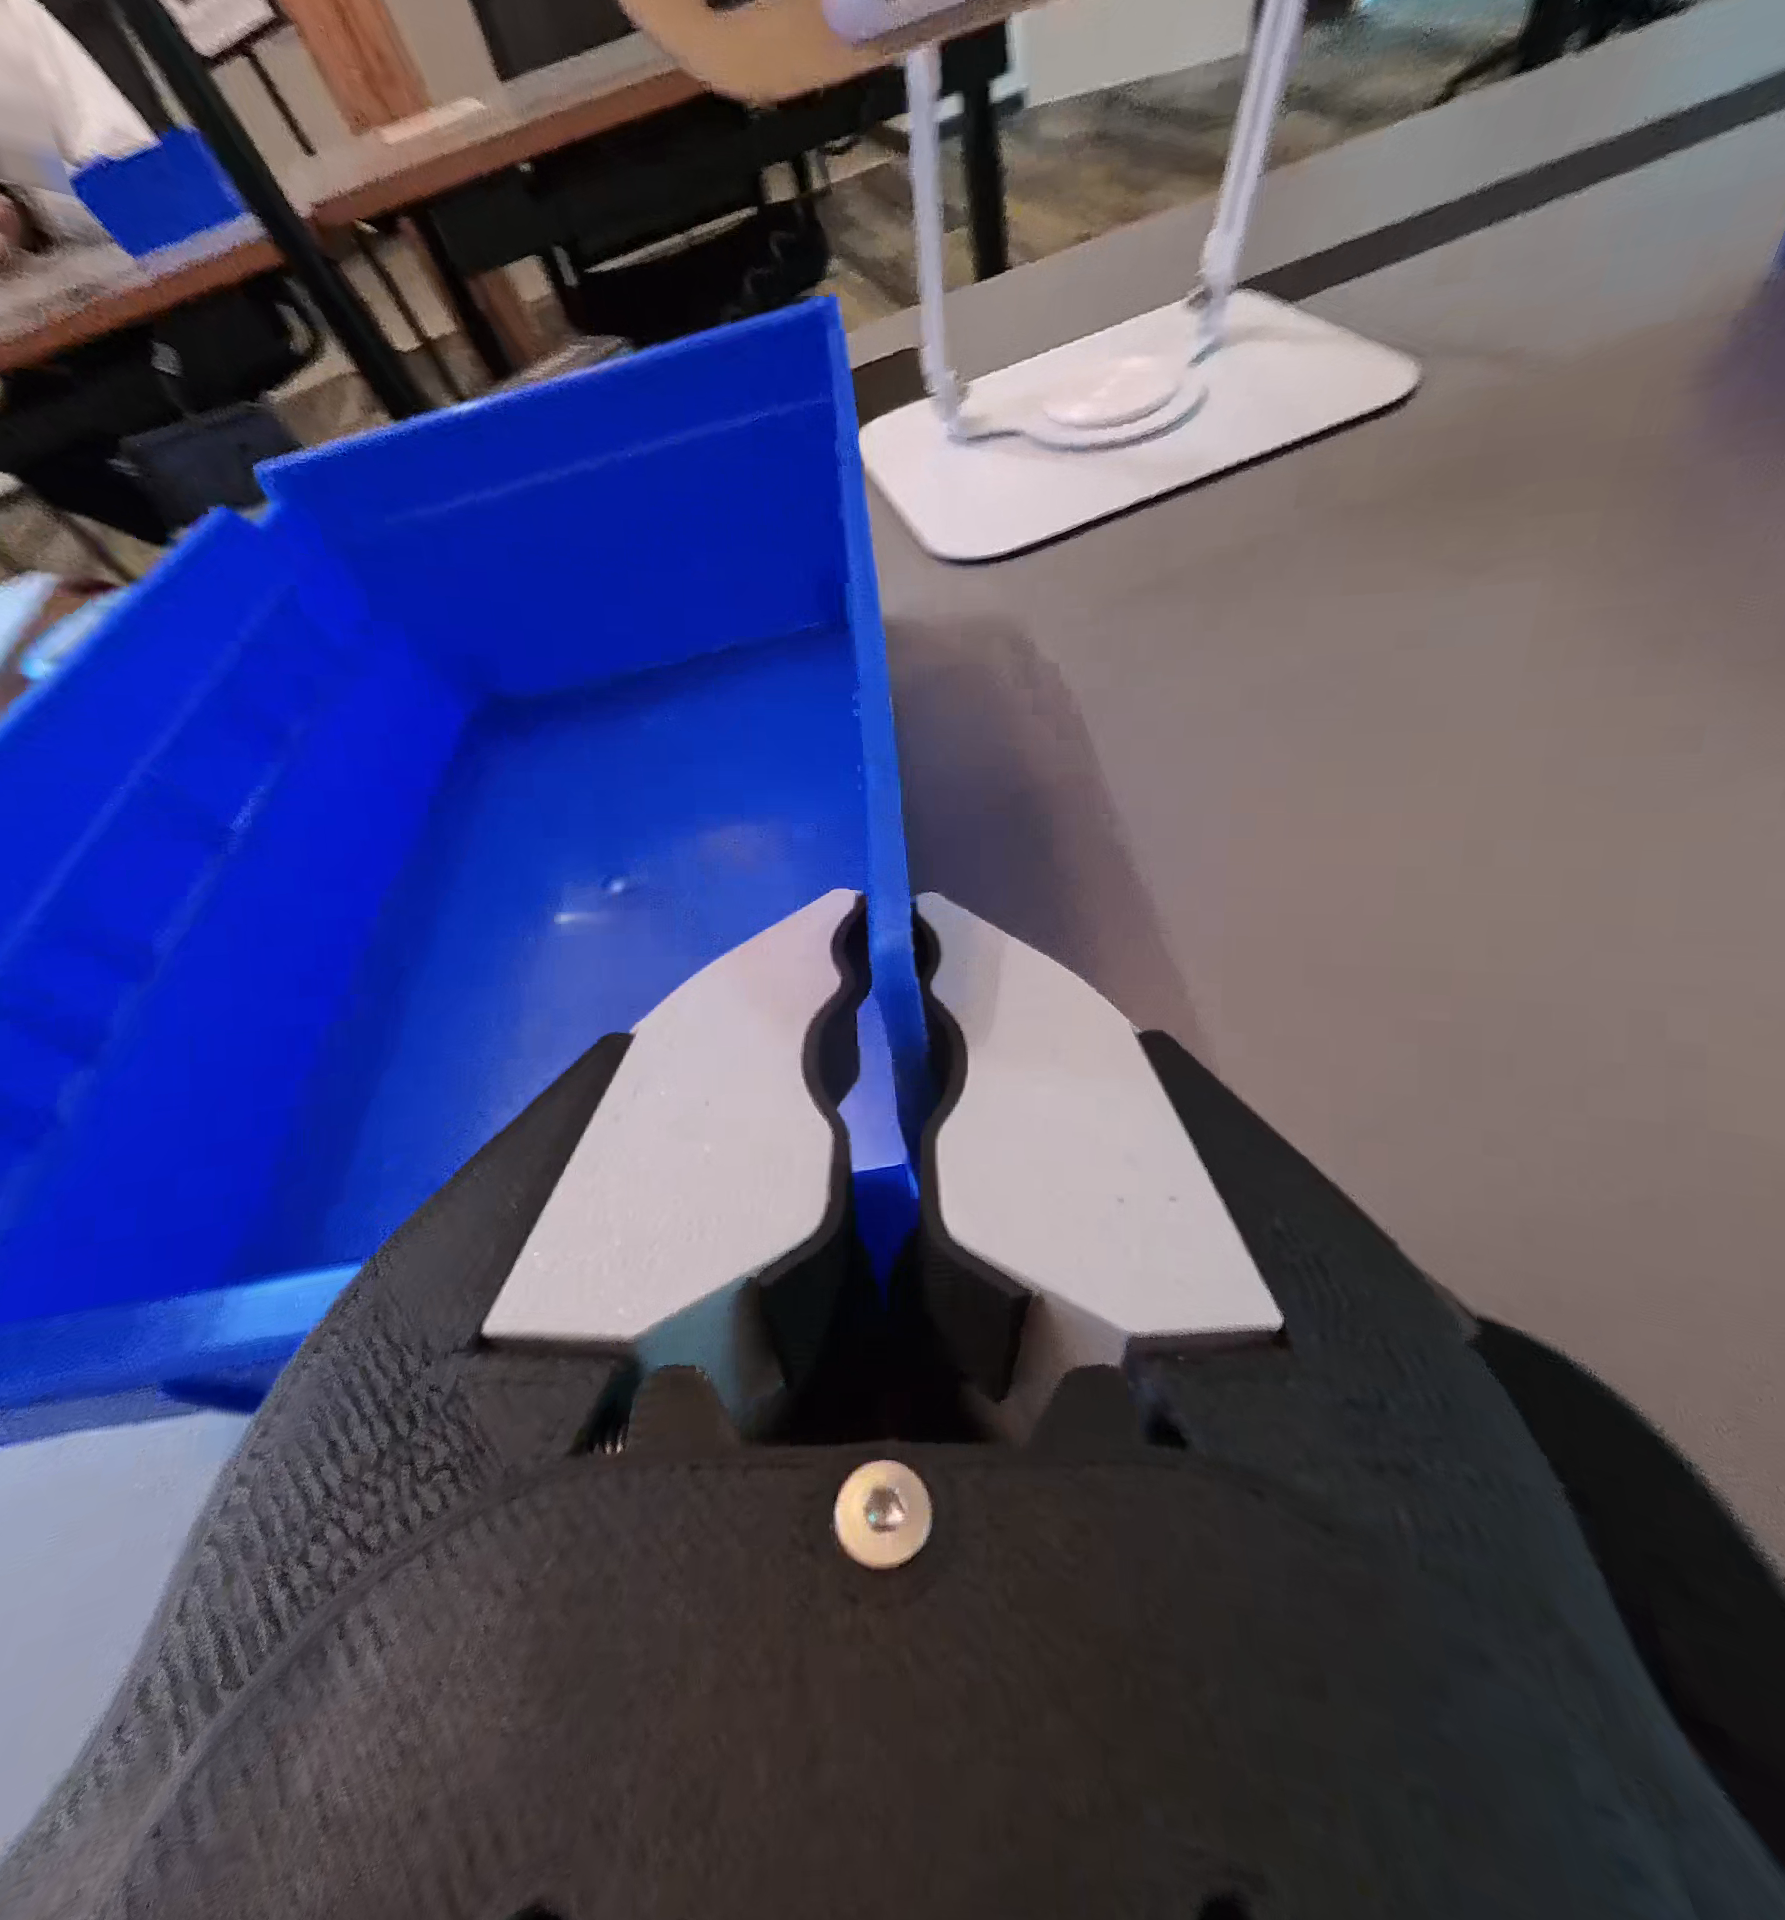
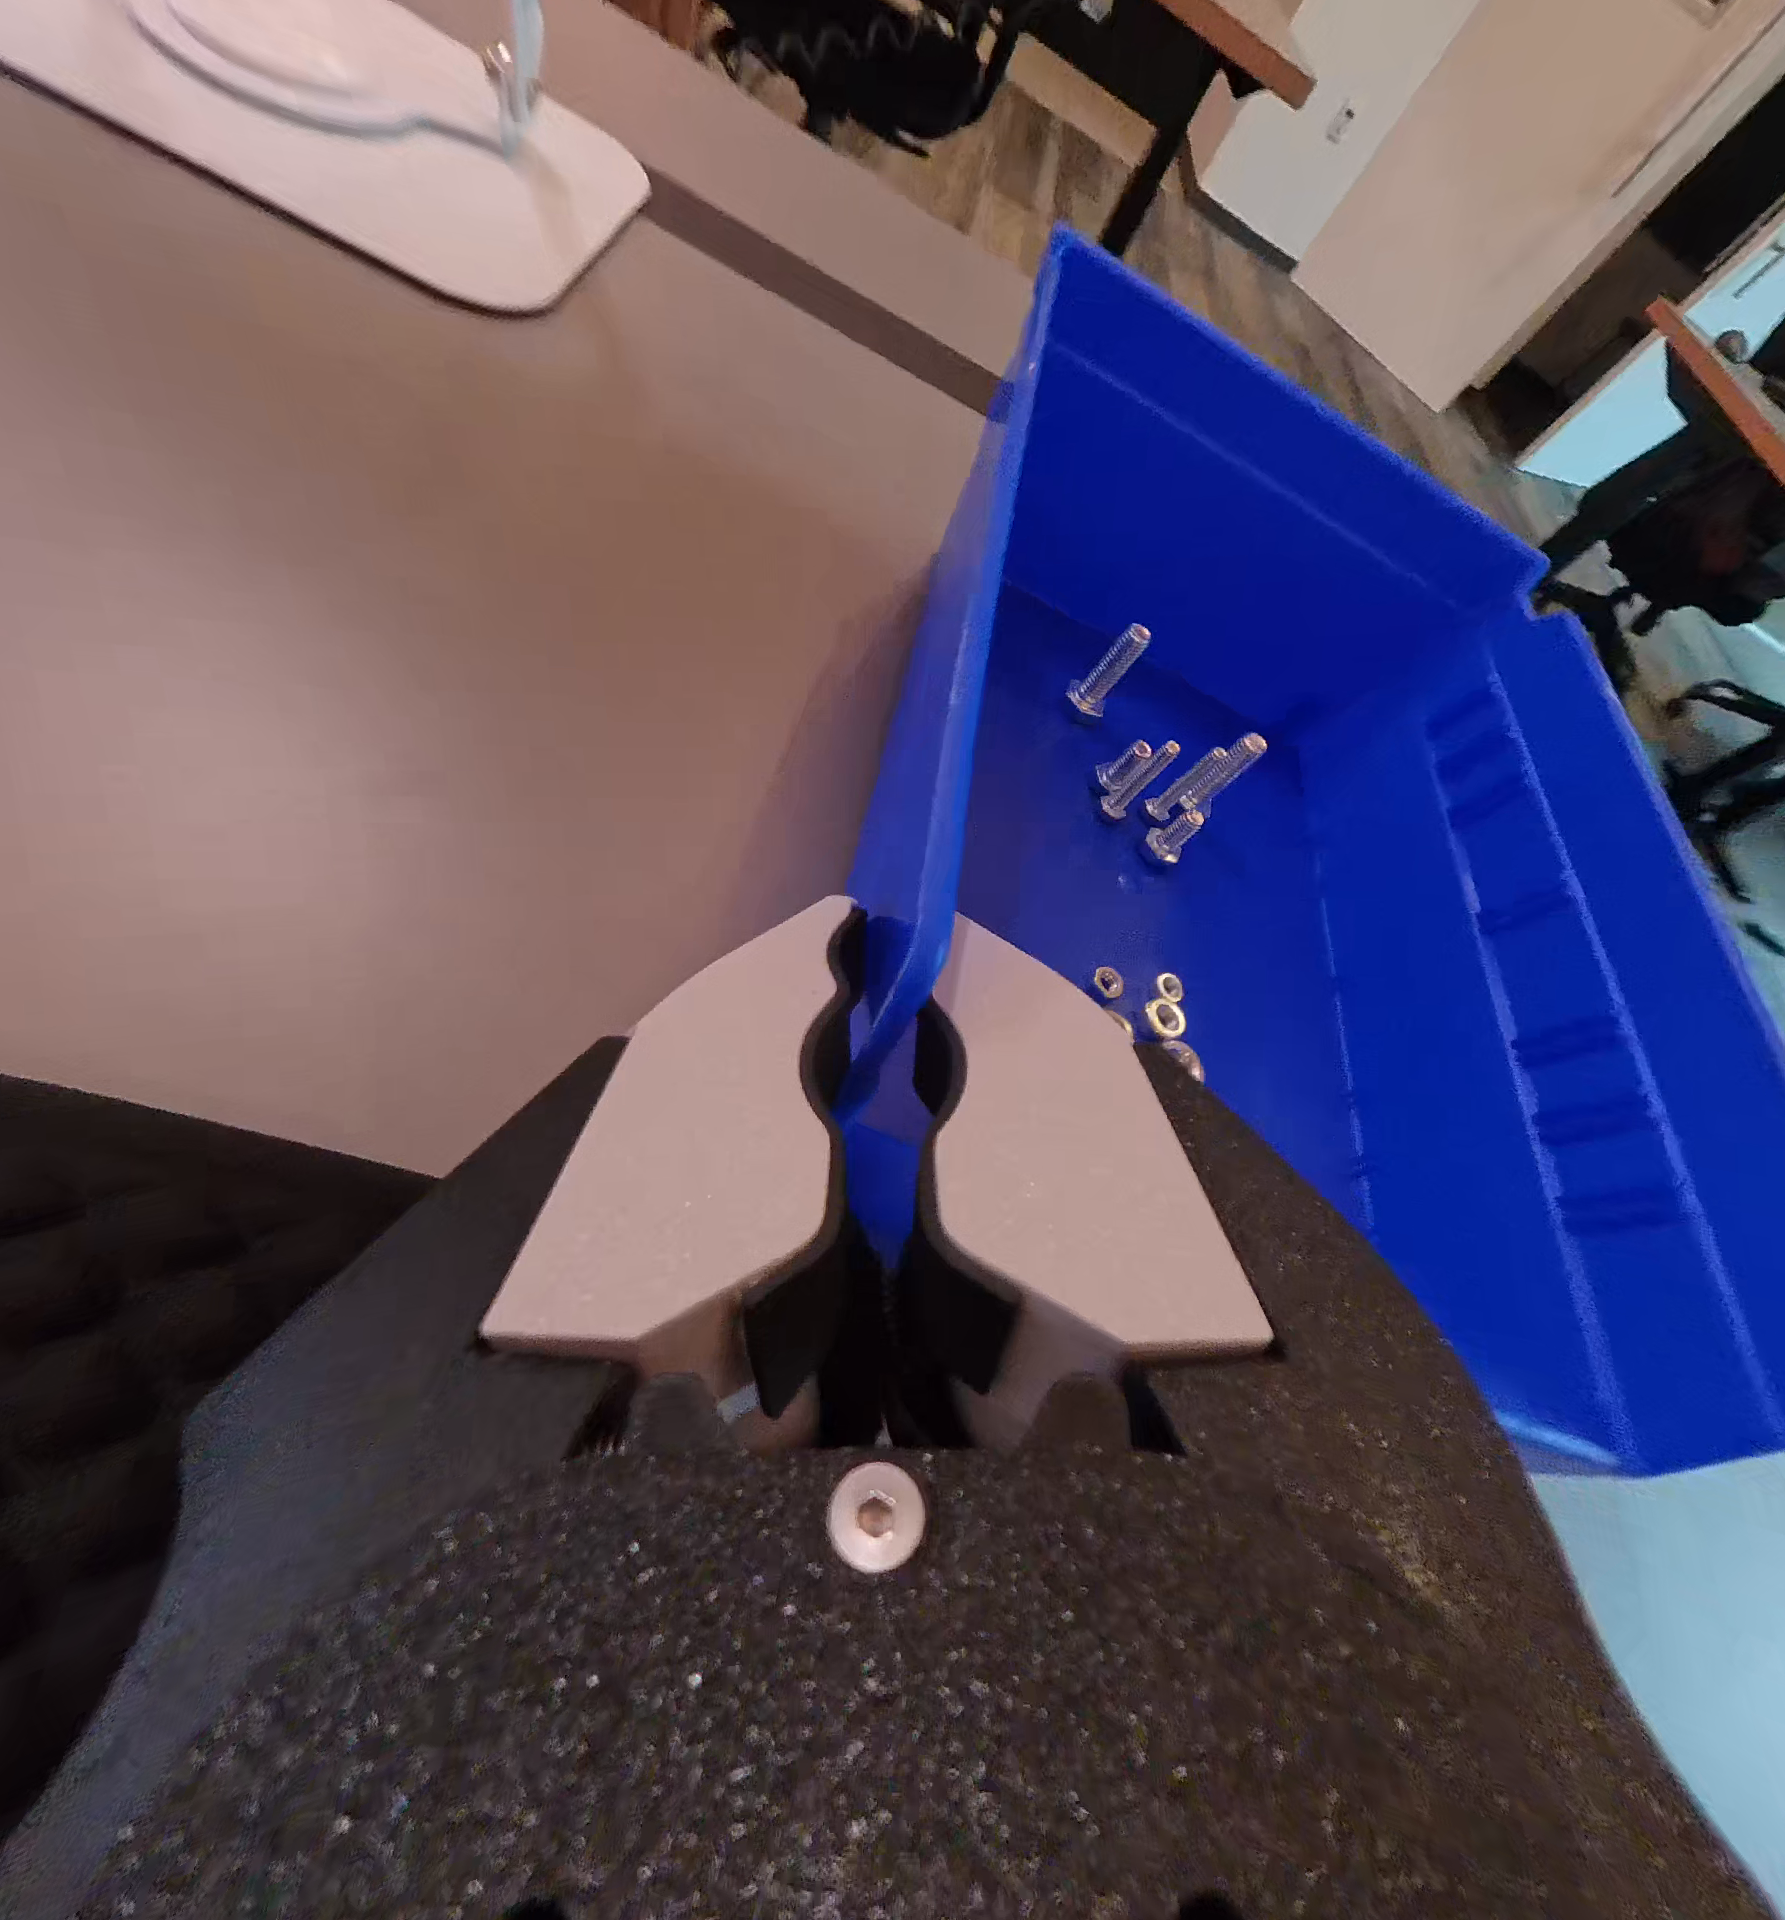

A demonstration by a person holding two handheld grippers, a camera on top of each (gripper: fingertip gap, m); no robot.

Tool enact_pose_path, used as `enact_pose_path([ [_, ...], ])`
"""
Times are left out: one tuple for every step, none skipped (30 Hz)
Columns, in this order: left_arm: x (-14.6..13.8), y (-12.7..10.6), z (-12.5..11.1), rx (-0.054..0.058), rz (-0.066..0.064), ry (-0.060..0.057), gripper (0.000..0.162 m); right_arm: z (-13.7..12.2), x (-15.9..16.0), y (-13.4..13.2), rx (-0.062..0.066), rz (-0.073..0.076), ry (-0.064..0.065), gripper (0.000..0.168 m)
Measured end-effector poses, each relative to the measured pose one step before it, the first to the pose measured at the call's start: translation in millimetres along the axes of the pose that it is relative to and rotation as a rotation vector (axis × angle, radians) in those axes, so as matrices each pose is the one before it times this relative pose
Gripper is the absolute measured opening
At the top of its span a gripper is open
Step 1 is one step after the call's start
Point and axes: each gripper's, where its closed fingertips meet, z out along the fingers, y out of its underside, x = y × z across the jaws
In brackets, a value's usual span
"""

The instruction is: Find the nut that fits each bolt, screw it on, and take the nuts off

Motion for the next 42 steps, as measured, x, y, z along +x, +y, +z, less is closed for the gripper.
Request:
enact_pose_path([
  [5.93,-2.54,0.23,0.0085,-0.0168,0.0260,0.005,-2.30,-3.69,-2.73,0.0195,0.0245,-0.0224,0.007],
  [4.44,-2.99,0.40,0.0149,-0.0007,0.0050,0.005,-2.05,-4.49,-3.12,0.0197,0.0216,-0.0221,0.006],
  [4.53,-2.90,0.40,0.0137,0.0088,0.0007,0.005,-1.79,-5.42,-3.41,0.0184,0.0158,-0.0213,0.006],
  [5.22,-3.06,0.49,0.0119,0.0086,0.0040,0.005,-1.36,-6.17,-3.79,0.0177,0.0108,-0.0182,0.005],
  [6.84,-2.19,0.78,0.0059,0.0083,0.0142,0.005,-0.96,-6.49,-4.52,0.0180,0.0039,-0.0127,0.005],
  [7.41,-1.71,1.03,0.0022,0.0071,0.0171,0.005,-0.63,-6.56,-4.92,0.0166,-0.0021,-0.0083,0.005],
  [6.94,-1.25,1.47,-0.0010,0.0086,0.0126,0.006,-0.35,-6.47,-5.40,0.0159,-0.0037,-0.0057,0.005],
  [6.36,-1.09,1.66,0.0010,0.0108,0.0072,0.006,-0.18,-6.24,-5.78,0.0169,-0.0015,-0.0036,0.006],
  [4.95,-0.98,1.80,0.0013,0.0149,-0.0001,0.006,-0.29,-5.97,-6.01,0.0178,0.0036,-0.0029,0.006],
  [4.48,-0.36,1.86,-0.0020,0.0161,-0.0011,0.006,-0.12,-6.10,-5.85,0.0176,0.0075,-0.0035,0.006],
  [4.20,-0.28,1.70,-0.0026,0.0132,-0.0002,0.007,-0.01,-6.23,-5.27,0.0146,0.0048,-0.0033,0.006],
  [4.25,-0.37,1.30,-0.0021,0.0098,0.0017,0.007,0.17,-6.77,-4.49,0.0111,0.0005,-0.0033,0.006],
  [3.95,-0.89,0.72,0.0008,0.0123,0.0019,0.007,0.45,-7.15,-3.68,0.0087,-0.0034,-0.0046,0.006],
  [3.67,-1.42,0.29,0.0042,0.0109,0.0033,0.007,0.77,-7.43,-2.90,0.0054,-0.0086,-0.0059,0.006],
  [3.65,-1.68,0.31,0.0048,0.0017,0.0081,0.007,1.14,-7.64,-2.25,0.0032,-0.0080,-0.0081,0.007],
  [3.80,-1.67,0.50,0.0032,-0.0044,0.0120,0.007,1.49,-7.83,-1.97,0.0031,-0.0050,-0.0105,0.007],
  [3.45,-1.32,0.93,0.0012,-0.0023,0.0119,0.007,2.01,-7.64,-1.51,0.0017,-0.0038,-0.0123,0.006],
  [3.05,-1.05,1.46,0.0012,-0.0012,0.0097,0.007,2.40,-7.57,-1.12,0.0002,-0.0009,-0.0139,0.006],
  [2.97,-0.67,1.76,0.0007,-0.0007,0.0089,0.007,2.72,-7.26,-0.86,-0.0013,-0.0009,-0.0135,0.006],
  [2.26,-0.54,1.88,-0.0005,0.0024,0.0061,0.007,3.00,-6.89,-0.61,-0.0015,-0.0034,-0.0116,0.006],
  [1.30,-1.09,1.65,0.0029,0.0040,0.0014,0.007,2.80,-6.36,-0.82,-0.0002,-0.0039,-0.0103,0.006],
  [0.67,-1.00,1.51,0.0012,0.0032,0.0013,0.007,2.64,-5.97,-0.95,0.0001,-0.0035,-0.0094,0.006],
  [0.38,-0.89,1.37,-0.0010,-0.0013,0.0035,0.007,2.29,-5.77,-0.92,-0.0010,-0.0055,-0.0096,0.006],
  [0.26,-0.68,1.11,-0.0020,-0.0009,0.0033,0.007,2.24,-5.32,-0.72,-0.0025,-0.0070,-0.0083,0.006],
  [0.13,-0.18,1.13,-0.0029,0.0024,0.0009,0.007,2.27,-4.90,-0.54,-0.0027,-0.0053,-0.0068,0.005],
  [0.12,-0.16,0.89,0.0001,0.0043,-0.0009,0.007,2.15,-4.24,-0.57,-0.0009,-0.0041,-0.0049,0.005],
  [0.68,-0.09,0.67,0.0021,0.0005,0.0037,0.007,2.00,-3.48,-0.58,0.0014,-0.0011,-0.0051,0.005],
  [1.15,0.00,0.60,0.0037,-0.0048,0.0076,0.008,2.00,-3.56,-0.20,-0.0005,0.0023,-0.0087,0.006],
  [0.62,0.11,0.40,0.0028,-0.0043,0.0054,0.009,2.03,-4.14,0.43,-0.0023,0.0038,-0.0127,0.007],
  [0.78,0.61,0.55,-0.0033,-0.0010,0.0062,0.009,2.26,-4.99,0.93,-0.0045,0.0022,-0.0175,0.008],
  [0.98,0.32,0.54,-0.0008,-0.0015,0.0066,0.010,1.99,-5.16,1.30,-0.0084,-0.0064,-0.0196,0.010],
  [0.64,-1.42,0.03,0.0086,-0.0026,0.0015,0.014,1.49,-4.50,0.96,-0.0086,-0.0153,-0.0174,0.012],
  [-1.00,-2.83,-0.79,0.0134,-0.0010,-0.0132,0.019,0.68,-3.68,-0.45,-0.0005,-0.0152,-0.0184,0.015],
  [-1.26,-5.08,-1.90,0.0251,0.0015,-0.0180,0.024,-1.30,-3.18,-4.66,0.0300,0.0018,-0.0225,0.018],
  [-0.46,-7.92,-3.18,0.0411,0.0031,-0.0157,0.029,-3.80,-2.44,-9.19,0.0626,0.0224,-0.0269,0.021],
  [1.39,-10.29,-4.22,0.0516,0.0029,-0.0073,0.033,-5.24,-1.14,-10.36,0.0671,0.0361,-0.0269,0.026],
  [3.68,-11.58,-4.40,0.0553,-0.0021,0.0023,0.036,-5.60,1.01,-9.04,0.0547,0.0395,-0.0201,0.031],
  [6.82,-11.45,-3.91,0.0525,-0.0070,0.0161,0.039,-5.75,4.14,-6.91,0.0395,0.0375,-0.0074,0.037],
  [9.09,-9.67,-2.61,0.0405,-0.0122,0.0268,0.042,-5.89,6.91,-4.97,0.0266,0.0293,0.0040,0.044],
  [11.68,-7.00,-0.96,0.0238,-0.0232,0.0401,0.046,-6.40,9.71,-2.90,0.0146,0.0183,0.0176,0.051],
  [13.67,-4.53,0.45,0.0114,-0.0393,0.0516,0.052,-6.72,12.36,-1.28,0.0054,0.0063,0.0297,0.059],
  [14.63,-2.75,1.90,0.0080,-0.0472,0.0583,0.056,-7.28,15.26,-0.11,0.0022,-0.0014,0.0450,0.066],
])
